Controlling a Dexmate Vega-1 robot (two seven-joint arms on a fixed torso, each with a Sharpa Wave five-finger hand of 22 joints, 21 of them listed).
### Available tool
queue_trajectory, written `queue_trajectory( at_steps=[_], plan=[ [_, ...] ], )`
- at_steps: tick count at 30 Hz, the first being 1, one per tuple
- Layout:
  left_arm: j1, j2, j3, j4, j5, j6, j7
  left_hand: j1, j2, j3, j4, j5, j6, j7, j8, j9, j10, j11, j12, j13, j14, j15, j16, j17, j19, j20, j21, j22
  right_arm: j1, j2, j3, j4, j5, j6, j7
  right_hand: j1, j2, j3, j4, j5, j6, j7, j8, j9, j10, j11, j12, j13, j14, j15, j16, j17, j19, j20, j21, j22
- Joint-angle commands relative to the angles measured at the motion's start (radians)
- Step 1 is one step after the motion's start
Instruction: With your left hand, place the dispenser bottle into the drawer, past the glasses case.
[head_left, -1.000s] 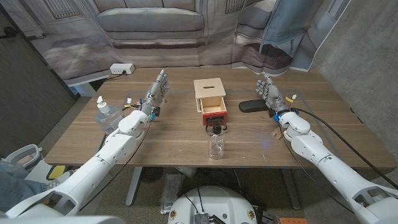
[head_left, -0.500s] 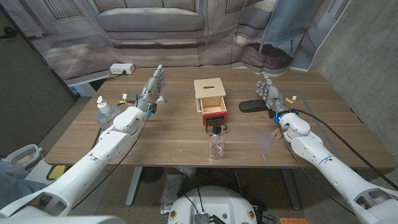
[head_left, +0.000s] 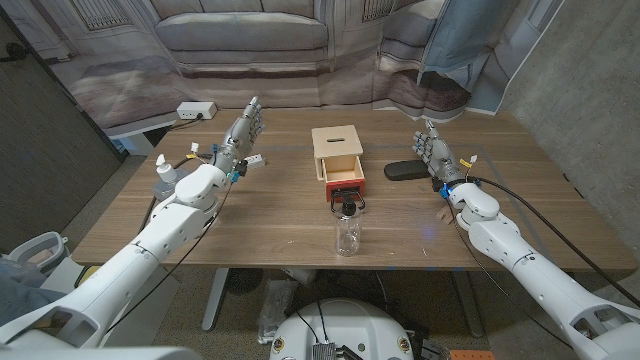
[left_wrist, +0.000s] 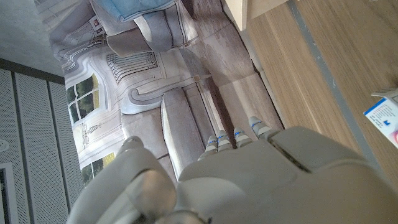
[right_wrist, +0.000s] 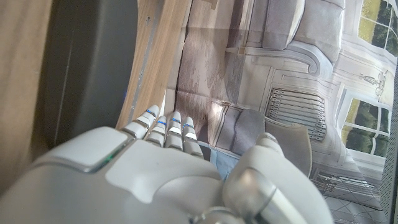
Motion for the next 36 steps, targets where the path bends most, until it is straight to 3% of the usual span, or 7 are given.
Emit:
queue_trajectory(
  at_steps=[1,26,36],
  plan=[
    [0.014,0.042,-0.022,-0.06,-0.01,0.046,0.009,0.013,0.006,-0.001,-0.007,0.004,0.009,0.003,0.007,0.002,0.009,-0.001,0.006,0.003,-0.001,0.005,0.005,0.002,-0.077,-0.042,-0.002,0.002,-0.002,0.006,0.0,0.007,0.003,-0.003,-0.004,0.005,0.01,0.002,0.002,-0.003,0.011,-0.002,0.002,0.004,0.01,0.004,0.001,0.005,0.007,0.007,0.005,0.002,0.007,-0.002,-0.003,0.001],
    [0.118,0.16,-0.11,-0.26,0.003,0.131,0.081,0.025,0.018,0.0,-0.011,0.004,0.023,0.006,0.008,0.002,0.021,0.001,0.008,0.003,0.009,0.006,0.004,0.002,-0.069,-0.036,-0.011,0.002,0.004,0.01,0.001,0.027,0.007,0.002,0.005,0.006,0.015,0.001,0.001,-0.008,0.012,-0.003,0.003,0.004,0.012,0.004,0.0,0.005,0.009,0.01,0.004,0.002,0.008,-0.003,-0.006,0.002],
    [0.138,0.175,-0.139,-0.296,0.008,0.152,0.103,0.03,0.022,0.0,-0.013,0.003,0.027,0.005,0.008,0.002,0.026,0.001,0.008,0.003,0.011,0.006,0.003,0.002,-0.068,-0.035,-0.015,0.002,0.004,0.011,0.004,0.034,0.01,0.003,0.004,0.007,0.017,0.0,0.0,-0.009,0.011,-0.003,0.002,0.004,0.012,0.002,-0.001,0.005,0.009,0.009,0.003,0.002,0.008,-0.003,-0.008,0.002]
  ],
)
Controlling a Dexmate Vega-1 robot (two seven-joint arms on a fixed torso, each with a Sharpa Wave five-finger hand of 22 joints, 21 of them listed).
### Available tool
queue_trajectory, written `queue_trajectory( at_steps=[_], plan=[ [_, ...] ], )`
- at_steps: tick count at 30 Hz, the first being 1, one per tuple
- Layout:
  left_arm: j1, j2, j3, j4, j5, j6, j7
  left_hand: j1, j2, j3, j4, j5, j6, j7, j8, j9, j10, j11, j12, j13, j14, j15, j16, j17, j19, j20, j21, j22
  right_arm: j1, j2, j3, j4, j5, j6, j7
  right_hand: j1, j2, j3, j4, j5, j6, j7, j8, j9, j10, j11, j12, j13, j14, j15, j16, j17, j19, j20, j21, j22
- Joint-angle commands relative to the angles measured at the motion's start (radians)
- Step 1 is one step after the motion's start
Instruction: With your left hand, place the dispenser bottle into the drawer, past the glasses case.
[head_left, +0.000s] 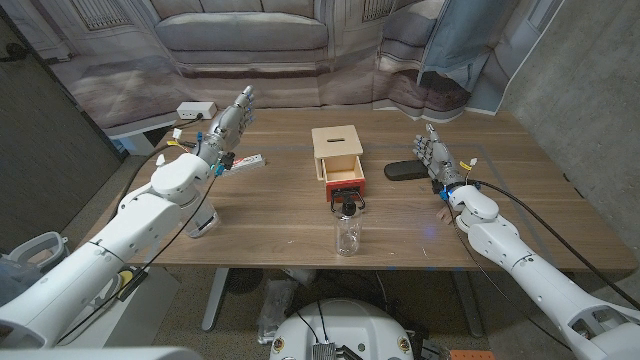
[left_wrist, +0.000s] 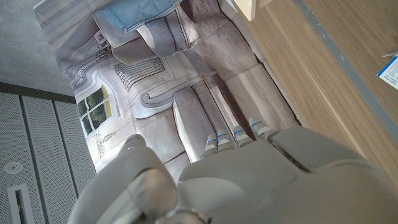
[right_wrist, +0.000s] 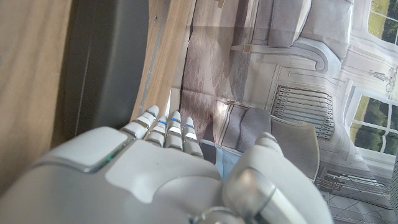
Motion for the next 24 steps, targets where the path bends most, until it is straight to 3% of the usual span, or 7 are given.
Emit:
queue_trajectory(
  at_steps=[1,9,24],
  plan=[
    [0.03,0.028,-0.036,-0.055,0.009,0.026,0.027,0.012,0.004,0.0,-0.005,0.003,0.003,-0.003,0.008,0.002,0.008,0.004,0.004,0.003,0.004,-0.001,0.003,0.002,-0.068,-0.034,-0.005,0.003,0.001,0.002,0.004,0.009,0.005,0.003,0.001,0.002,0.012,0.0,0.0,-0.001,0.007,0.001,0.002,0.004,0.006,-0.003,-0.001,0.005,0.004,0.005,0.003,0.002,0.009,-0.003,-0.001,0.002],
    [0.047,0.026,-0.051,-0.058,-0.008,0.008,-0.001,0.016,0.006,0.0,-0.006,0.003,0.006,-0.001,0.008,0.002,0.009,0.002,0.003,0.003,0.005,0.001,0.003,0.002,-0.067,-0.034,-0.008,0.003,0.0,0.004,0.008,0.013,0.01,0.005,0.001,0.002,0.012,0.0,0.0,-0.002,0.008,0.001,0.002,0.004,0.006,-0.004,-0.002,0.005,0.004,0.006,0.003,0.002,0.009,-0.002,-0.002,0.002],
    [0.123,0.065,-0.096,-0.156,0.03,0.031,0.039,0.022,0.011,0.0,-0.009,0.001,0.009,0.0,0.007,0.002,0.011,0.003,0.002,0.003,0.008,0.003,0.002,0.002,-0.063,-0.033,-0.013,0.003,-0.004,0.007,0.012,0.024,0.018,0.012,0.008,0.002,0.014,-0.001,-0.001,-0.004,0.007,0.0,0.002,0.004,0.006,-0.005,-0.003,0.005,0.006,0.004,0.003,0.002,0.008,-0.002,-0.003,0.002]
  ],
)
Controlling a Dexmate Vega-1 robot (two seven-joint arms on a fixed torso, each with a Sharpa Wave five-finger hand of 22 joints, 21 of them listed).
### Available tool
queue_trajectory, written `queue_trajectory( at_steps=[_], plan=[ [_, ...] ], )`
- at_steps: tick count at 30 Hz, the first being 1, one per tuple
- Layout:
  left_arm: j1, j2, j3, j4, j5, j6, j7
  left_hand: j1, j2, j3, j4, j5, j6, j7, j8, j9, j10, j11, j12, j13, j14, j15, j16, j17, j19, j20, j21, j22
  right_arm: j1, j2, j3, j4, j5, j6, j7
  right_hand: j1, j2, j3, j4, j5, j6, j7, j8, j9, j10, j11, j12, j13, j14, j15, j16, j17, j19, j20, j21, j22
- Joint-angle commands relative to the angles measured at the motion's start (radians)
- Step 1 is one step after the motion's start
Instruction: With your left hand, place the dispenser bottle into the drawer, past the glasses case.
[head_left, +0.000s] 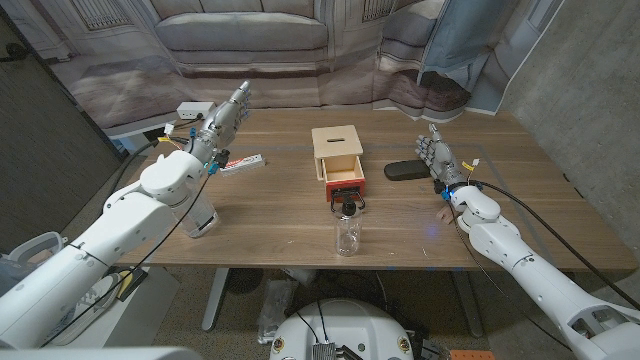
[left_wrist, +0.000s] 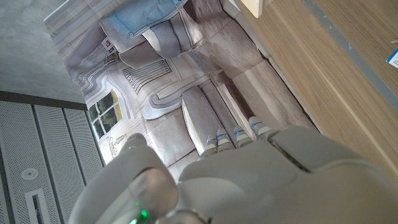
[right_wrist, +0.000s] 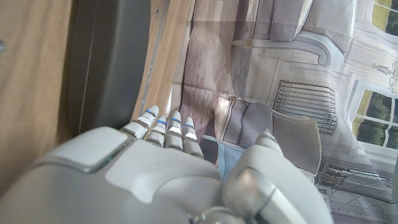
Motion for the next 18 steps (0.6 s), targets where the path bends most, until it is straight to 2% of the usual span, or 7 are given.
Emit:
queue_trajectory(
  at_steps=[1,18],
  plan=[
    [0.058,0.024,-0.036,-0.069,0.023,0.016,0.025,0.011,0.0,0.003,-0.006,0.001,0.002,-0.001,0.007,0.002,0.006,-0.003,0.002,0.003,0.005,-0.002,0.002,0.002,-0.063,-0.032,-0.003,0.003,-0.002,0.004,0.001,0.013,0.004,0.007,0.009,0.002,0.014,-0.002,-0.001,-0.005,0.007,0.0,0.002,0.004,0.005,-0.002,-0.003,0.005,0.006,0.004,0.003,0.002,0.008,-0.001,-0.004,0.002],
    [0.133,0.038,-0.06,-0.153,0.093,0.028,0.053,0.021,0.004,0.003,-0.011,-0.001,0.003,0.0,0.005,0.002,0.009,-0.002,0.001,0.003,0.009,0.0,0.002,0.001,-0.06,-0.029,-0.009,0.003,-0.006,0.0,0.007,-0.009,0.007,0.008,0.005,0.003,0.016,-0.003,-0.002,-0.007,0.008,-0.001,0.003,0.004,0.005,-0.003,-0.004,0.005,0.007,0.005,0.002,0.002,0.009,-0.001,-0.005,0.002]
  ],
)
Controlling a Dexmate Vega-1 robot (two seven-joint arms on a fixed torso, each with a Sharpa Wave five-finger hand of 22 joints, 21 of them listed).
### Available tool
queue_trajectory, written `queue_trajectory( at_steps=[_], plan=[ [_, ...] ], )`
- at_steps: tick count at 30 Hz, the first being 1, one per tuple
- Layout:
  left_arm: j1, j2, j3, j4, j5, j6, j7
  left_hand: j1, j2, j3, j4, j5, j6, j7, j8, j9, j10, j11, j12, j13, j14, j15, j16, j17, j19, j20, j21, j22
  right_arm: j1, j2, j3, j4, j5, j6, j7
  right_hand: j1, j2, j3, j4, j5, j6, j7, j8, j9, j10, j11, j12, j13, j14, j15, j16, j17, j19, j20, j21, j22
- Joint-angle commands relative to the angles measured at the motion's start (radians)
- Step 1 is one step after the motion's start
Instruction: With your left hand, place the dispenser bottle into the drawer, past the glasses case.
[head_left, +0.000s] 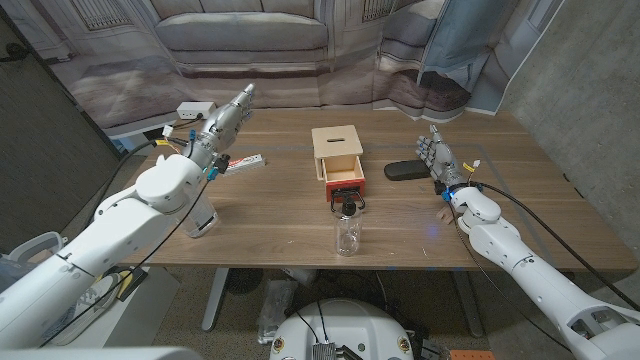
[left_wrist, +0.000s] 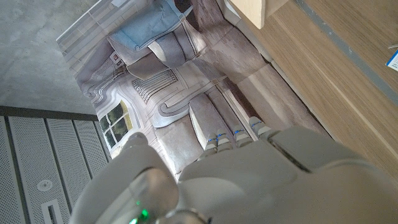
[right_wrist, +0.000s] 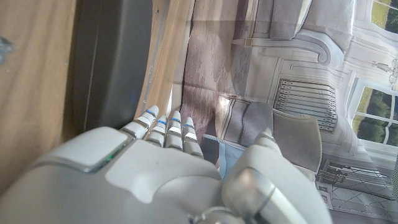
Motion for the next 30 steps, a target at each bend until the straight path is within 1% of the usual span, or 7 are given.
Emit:
queue_trajectory(
  at_steps=[1,5,10,17,19,22,30],
  plan=[
    [0.055,0.011,-0.025,-0.066,0.046,0.023,0.032,0.012,0.003,0.002,-0.004,-0.001,0.003,0.0,0.005,0.002,0.001,-0.004,0.001,0.003,0.006,0.004,0.002,0.001,-0.059,-0.029,-0.005,0.003,-0.005,-0.005,0.003,-0.016,-0.001,0.003,-0.001,0.002,0.006,-0.003,-0.003,-0.007,0.007,0.0,0.002,0.004,0.003,-0.001,-0.004,0.005,0.006,0.005,0.002,0.002,0.009,-0.001,-0.002,0.003],
    [0.067,0.017,-0.029,-0.098,0.076,0.049,0.055,0.015,0.004,0.002,-0.006,-0.001,0.0,0.002,0.003,0.002,-0.001,-0.005,0.0,0.003,0.006,0.006,0.001,0.001,-0.059,-0.028,-0.007,0.003,-0.006,-0.007,0.005,-0.016,0.001,0.006,0.002,0.002,0.007,-0.003,-0.003,-0.007,0.007,-0.001,0.002,0.004,0.002,-0.002,-0.004,0.005,0.007,0.004,0.002,0.002,0.009,-0.001,-0.002,0.003],
    [0.079,0.008,-0.032,-0.107,0.09,0.035,0.048,0.017,0.005,0.002,-0.007,-0.002,-0.002,0.001,0.002,0.002,-0.001,-0.004,0.0,0.003,0.007,0.009,0.001,0.001,-0.058,-0.027,-0.008,0.003,-0.009,-0.009,0.008,-0.019,-0.001,0.023,0.013,0.002,0.007,-0.004,-0.003,-0.008,0.007,-0.001,0.002,0.004,0.003,-0.002,-0.005,0.005,0.006,0.004,0.002,0.002,0.009,-0.001,-0.002,0.003],
    [0.106,-0.015,-0.041,-0.102,0.133,-0.04,0.038,0.022,0.006,0.002,-0.009,-0.003,0.002,0.002,0.003,0.002,0.004,-0.005,0.001,0.003,0.011,0.008,0.002,0.001,-0.055,-0.027,-0.01,0.003,-0.021,-0.016,0.012,-0.042,-0.005,0.032,0.007,0.002,0.007,-0.004,-0.004,-0.009,0.007,-0.001,0.002,0.004,0.003,-0.003,-0.005,0.005,0.007,0.005,0.002,0.002,0.009,0.0,-0.003,0.003],
    [0.112,-0.024,-0.037,-0.09,0.154,-0.08,0.03,0.024,0.006,0.002,-0.01,-0.004,0.006,0.002,0.004,0.002,0.007,-0.003,0.002,0.003,0.014,0.008,0.002,0.001,-0.053,-0.027,-0.011,0.003,-0.029,-0.02,0.016,-0.057,-0.002,0.026,-0.002,0.002,0.007,-0.004,-0.004,-0.009,0.007,-0.001,0.002,0.004,0.003,-0.002,-0.005,0.005,0.007,0.005,0.002,0.002,0.009,0.0,-0.003,0.003],
    [0.115,-0.033,-0.033,-0.077,0.17,-0.114,0.015,0.027,0.006,0.001,-0.012,-0.005,0.013,-0.001,0.007,0.002,0.013,-0.008,0.003,0.003,0.023,0.005,0.005,0.001,-0.048,-0.025,-0.012,0.004,-0.036,-0.026,0.017,-0.068,-0.007,0.026,-0.007,0.002,0.008,-0.005,-0.004,-0.009,0.007,-0.001,0.002,0.004,0.003,-0.002,-0.005,0.005,0.007,0.005,0.002,0.002,0.009,-0.001,-0.003,0.003],
    [0.118,-0.039,-0.023,-0.074,0.197,-0.137,-0.011,0.03,0.006,0.0,-0.014,-0.005,0.021,-0.001,0.008,0.002,0.017,-0.009,0.004,0.004,0.028,0.002,0.006,0.001,-0.043,-0.024,-0.013,0.004,-0.054,-0.037,0.023,-0.099,-0.01,0.016,-0.029,0.002,0.008,-0.005,-0.004,-0.01,0.006,-0.002,0.002,0.004,0.003,-0.002,-0.005,0.005,0.007,0.004,0.002,0.002,0.009,-0.001,-0.004,0.003]
  ],
)
